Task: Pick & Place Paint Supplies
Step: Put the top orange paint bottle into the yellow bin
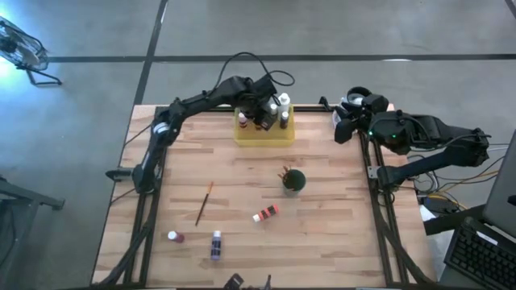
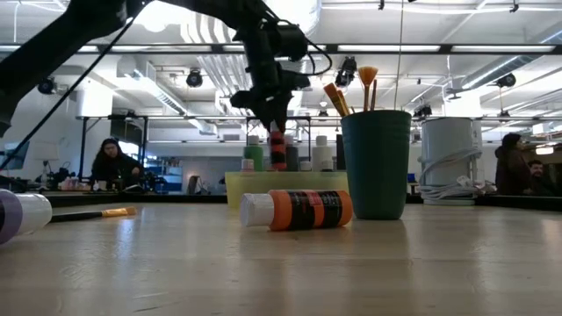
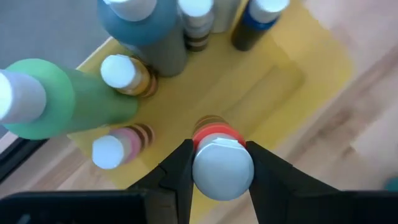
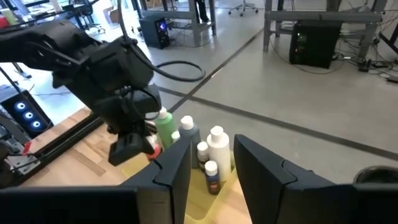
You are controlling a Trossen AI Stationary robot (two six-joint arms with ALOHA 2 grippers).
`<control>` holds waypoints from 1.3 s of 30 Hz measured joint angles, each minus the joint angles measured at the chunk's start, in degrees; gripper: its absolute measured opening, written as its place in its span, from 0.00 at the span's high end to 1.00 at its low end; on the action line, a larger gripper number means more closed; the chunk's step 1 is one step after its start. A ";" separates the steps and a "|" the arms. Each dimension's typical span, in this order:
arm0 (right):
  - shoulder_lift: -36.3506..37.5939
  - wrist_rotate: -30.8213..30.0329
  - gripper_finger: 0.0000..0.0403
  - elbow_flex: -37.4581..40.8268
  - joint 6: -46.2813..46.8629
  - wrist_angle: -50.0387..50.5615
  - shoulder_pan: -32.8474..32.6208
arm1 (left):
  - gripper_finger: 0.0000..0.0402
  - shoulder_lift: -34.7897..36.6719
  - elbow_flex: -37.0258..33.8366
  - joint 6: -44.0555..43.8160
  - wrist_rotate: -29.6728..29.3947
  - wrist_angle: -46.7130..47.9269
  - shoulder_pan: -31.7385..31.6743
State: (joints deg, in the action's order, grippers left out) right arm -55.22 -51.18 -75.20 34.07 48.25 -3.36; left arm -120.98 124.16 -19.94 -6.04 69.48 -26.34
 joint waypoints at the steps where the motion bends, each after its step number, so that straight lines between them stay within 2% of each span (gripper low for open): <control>1: 0.00 -0.02 0.71 0.00 -0.02 0.02 0.04 | 0.70 -0.44 0.00 -0.03 -0.58 -0.09 -0.06; 8: -0.02 -0.26 0.67 0.00 -0.25 1.32 0.59 | 0.70 -2.07 -0.43 -0.95 -4.56 -1.34 -0.36; 23: 0.09 -0.02 0.60 0.11 -1.14 2.95 2.29 | 0.70 -5.81 -0.53 -2.67 -4.35 -4.93 -2.96; 39: 0.09 0.15 0.68 0.11 -1.27 3.87 2.29 | 0.70 -5.84 -3.29 -2.62 -4.33 -6.96 -3.31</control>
State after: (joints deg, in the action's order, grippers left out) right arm -55.13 -51.03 -75.09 32.80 52.12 -1.06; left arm -126.82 120.87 -22.57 -10.37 62.52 -29.65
